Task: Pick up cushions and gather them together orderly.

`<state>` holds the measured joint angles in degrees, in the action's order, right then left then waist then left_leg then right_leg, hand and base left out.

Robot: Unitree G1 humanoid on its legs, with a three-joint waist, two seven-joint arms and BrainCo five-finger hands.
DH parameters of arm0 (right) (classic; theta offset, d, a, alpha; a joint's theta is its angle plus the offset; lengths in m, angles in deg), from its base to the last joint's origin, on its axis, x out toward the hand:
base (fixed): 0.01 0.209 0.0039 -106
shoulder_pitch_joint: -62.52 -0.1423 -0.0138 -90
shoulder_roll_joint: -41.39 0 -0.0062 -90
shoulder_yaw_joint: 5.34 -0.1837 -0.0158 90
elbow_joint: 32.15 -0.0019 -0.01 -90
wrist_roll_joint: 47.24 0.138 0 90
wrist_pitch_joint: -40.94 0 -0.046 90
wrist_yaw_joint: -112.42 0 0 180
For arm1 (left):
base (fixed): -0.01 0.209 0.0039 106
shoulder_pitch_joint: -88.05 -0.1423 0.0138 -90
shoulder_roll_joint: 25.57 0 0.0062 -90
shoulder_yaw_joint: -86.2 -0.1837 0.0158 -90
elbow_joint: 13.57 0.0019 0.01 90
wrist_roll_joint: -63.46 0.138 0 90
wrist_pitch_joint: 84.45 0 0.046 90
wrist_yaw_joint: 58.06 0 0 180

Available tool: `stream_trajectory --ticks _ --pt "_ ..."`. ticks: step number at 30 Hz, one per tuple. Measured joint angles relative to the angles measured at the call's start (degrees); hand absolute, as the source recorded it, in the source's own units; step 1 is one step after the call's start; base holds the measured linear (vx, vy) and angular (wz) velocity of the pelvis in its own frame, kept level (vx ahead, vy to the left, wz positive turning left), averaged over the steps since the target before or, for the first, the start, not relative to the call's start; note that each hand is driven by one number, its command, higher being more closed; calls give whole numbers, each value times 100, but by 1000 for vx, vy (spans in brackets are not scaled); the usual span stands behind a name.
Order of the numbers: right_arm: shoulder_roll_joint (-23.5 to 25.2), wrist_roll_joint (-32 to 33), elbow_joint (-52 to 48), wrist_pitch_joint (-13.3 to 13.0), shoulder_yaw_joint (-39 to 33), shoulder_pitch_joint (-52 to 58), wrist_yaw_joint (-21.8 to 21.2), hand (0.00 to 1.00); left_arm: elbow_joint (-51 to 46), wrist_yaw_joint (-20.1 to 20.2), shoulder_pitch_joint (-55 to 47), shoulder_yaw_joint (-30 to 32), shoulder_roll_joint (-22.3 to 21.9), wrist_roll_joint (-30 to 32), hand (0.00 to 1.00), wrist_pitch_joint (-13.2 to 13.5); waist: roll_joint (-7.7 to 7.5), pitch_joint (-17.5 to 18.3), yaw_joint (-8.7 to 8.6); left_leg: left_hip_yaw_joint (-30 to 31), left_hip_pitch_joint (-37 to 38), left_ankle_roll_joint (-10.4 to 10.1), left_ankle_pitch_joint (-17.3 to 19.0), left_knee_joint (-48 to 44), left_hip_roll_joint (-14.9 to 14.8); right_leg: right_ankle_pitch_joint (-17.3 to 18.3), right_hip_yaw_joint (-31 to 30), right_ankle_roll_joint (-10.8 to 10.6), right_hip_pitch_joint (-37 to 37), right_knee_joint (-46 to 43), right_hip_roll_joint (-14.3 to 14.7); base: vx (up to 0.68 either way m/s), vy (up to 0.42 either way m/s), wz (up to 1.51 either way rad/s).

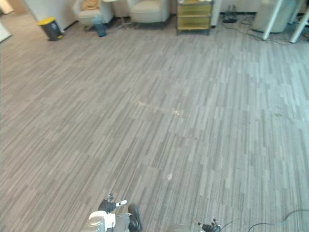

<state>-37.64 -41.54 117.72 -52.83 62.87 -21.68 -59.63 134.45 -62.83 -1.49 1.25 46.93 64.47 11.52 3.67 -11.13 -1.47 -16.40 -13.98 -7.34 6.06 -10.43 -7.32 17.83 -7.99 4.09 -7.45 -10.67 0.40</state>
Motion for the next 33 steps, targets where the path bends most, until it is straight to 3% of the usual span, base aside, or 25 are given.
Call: stream_trajectory --ticks 1,2,3,4,5,7,8,9,11,13,15,16,17,18,19,20,21,22,23,25,27,28,29,30,33 --pt "14 16 -1 0 -5 12 -1 0 5 4 3 2 22 0 0 -3 -36 12 35 106 -27 292 -253 -49 44 197 -179 -63 -113 -28 -27 414 195 -70" --pt "20 26 -2 -1 -6 13 -1 0 6 5 3 3 46 1 0 -3 -85 37 54 148 -53 383 -387 -159 110 288 -256 -60 -128 -87 -75 725 295 -70" --pt "53 74 -16 -16 -5 66 -1 0 0 6 -1 2 126 1 0 -4 -312 219 69 116 -153 550 -385 -565 360 564 -393 -157 -99 -322 -385 649 210 -57" --pt "86 103 32 -17 -35 145 -11 0 36 2 9 -27 132 2 0 -4 -548 365 75 -69 -163 569 -44 -730 596 743 -496 -360 182 -1068 -585 680 174 -52" --pt "99 102 25 -25 -50 138 -27 0 72 2 28 -44 143 1 0 -5 -579 362 75 -124 -100 595 52 -736 656 721 -510 -496 386 -1581 -623 535 99 -36" --pt "208 104 98 -22 -78 113 -46 0 261 0 111 -315 271 0 0 -28 -597 272 -9 -194 463 717 420 -717 817 162 -530 -1806 1226 -3910 -644 725 172 -10" --pt "222 107 118 -22 -78 103 -53 0 282 -1 110 -363 287 0 0 -28 -580 247 -32 -198 599 732 473 -683 818 166 -477 -1776 1329 -4159 -645 681 142 -19" --pt "223 110 168 -23 -63 33 -70 0 354 -12 152 -507 284 2 0 -37 -466 170 -56 -219 1164 727 591 -382 797 284 -29 -1452 1706 -4614 -693 445 70 -34" --pt "23 111 166 -34 16 -126 -71 0 490 -13 202 -572 239 1 0 -40 -135 -13 -94 -379 2049 722 587 316 616 591 842 -754 2211 -4291 -634 491 52 -42" --pt "-16 110 133 -66 71 -232 -65 0 494 -33 242 -622 290 1 0 -43 -11 -89 -136 -481 2344 723 588 449 507 571 1345 -571 2742 -3655 -566 624 -65 -26" --pt "-14 110 -13 -76 183 -240 -59 0 500 -81 358 -630 303 2 0 -40 -23 -145 -196 -468 2613 719 589 528 396 -106 1429 -493 3287 -2189 -366 639 -186 15" --pt "1 109 -44 -89 180 -148 -54 0 502 -84 384 -662 341 5 0 -26 -118 -160 -280 -441 2838 523 656 573 490 -1497 1288 -418 3297 -1222 -336 548 -175 39" --pt "-23 109 -27 -83 172 -121 -53 0 515 -81 390 -666 318 11 0 -28 -92 -182 -301 -410 2915 394 709 576 449 -1775 1297 -61 3254 -1235 -324 650 -197 14" --pt "-128 108 -23 -73 146 -221 -36 0 552 -48 428 -650 190 28 0 -14 113 -198 -228 -393 2940 145 582 438 212 -1360 1344 32 3303 -1688 -199 596 -222 11" --pt "-105 109 -49 -75 -4 -265 -41 0 488 -10 463 -613 153 63 0 -14 38 -240 -293 -231 2811 3 384 -73 256 -953 1388 78 3298 -2113 -364 553 -251 14" --pt "-105 114 -61 -75 -45 -259 -39 0 480 -2 462 -600 127 80 0 -17 26 -253 -321 -168 2744 15 315 -393 212 -822 1428 85 3204 -2173 -423 590 -362 71" --pt "-54 123 -69 -71 -61 -196 -35 0 422 0 437 -418 6 115 0 -17 21 -284 -389 -1 2193 -109 149 -2031 -141 -590 1585 60 2714 -2051 -494 379 -254 55" --pt "-50 132 -77 -69 -59 -186 -32 0 394 0 424 -368 -17 115 0 -17 1 -297 -381 -9 2076 -129 139 -2357 -232 -573 1614 56 2620 -2012 -489 490 -321 72" --pt "69 235 -368 -91 -19 -105 -9 0 157 0 294 -154 -117 113 0 -14 -63 -327 -346 -317 1453 -102 184 -4052 -731 -485 1747 62 1827 -1604 -438 279 -182 35" --pt "174 369 -626 -126 20 -79 -16 0 -23 8 209 -170 -122 106 0 -16 -181 -298 -203 -845 942 98 360 -4351 -939 -352 1753 85 1225 -1169 -456 342 -205 18" --pt "142 394 -725 -142 61 -128 -18 0 -108 -2 173 -173 -122 105 0 -14 -187 -299 -117 -1124 472 240 439 -3656 -845 -213 1726 62 916 -952 -461 263 -97 -3" --pt "138 395 -714 -144 20 -192 -16 0 -170 -3 145 -178 -136 108 0 -2 -179 -295 -91 -1184 294 236 436 -2648 -635 -158 1705 -25 782 -918 -497 210 -33 -13" --pt "140 395 -692 -138 -3 -217 -16 0 -180 0 143 -181 -134 107 0 4 -176 -297 -74 -1179 268 219 428 -2287 -552 -125 1681 -36 756 -912 -511 365 -6 -46" --pt "114 389 -586 -139 -59 -250 -12 0 -154 1 116 -207 -132 103 0 10 -170 -294 -40 -942 236 85 180 -705 -163 59 1492 -168 601 -903 -573 363 17 -56" --pt "33 371 -345 -105 -44 -218 4 0 -92 -1 118 -223 -130 99 0 16 -106 -263 -23 -601 202 13 -104 67 27 360 1243 -428 201 -807 -565 525 113 -56"
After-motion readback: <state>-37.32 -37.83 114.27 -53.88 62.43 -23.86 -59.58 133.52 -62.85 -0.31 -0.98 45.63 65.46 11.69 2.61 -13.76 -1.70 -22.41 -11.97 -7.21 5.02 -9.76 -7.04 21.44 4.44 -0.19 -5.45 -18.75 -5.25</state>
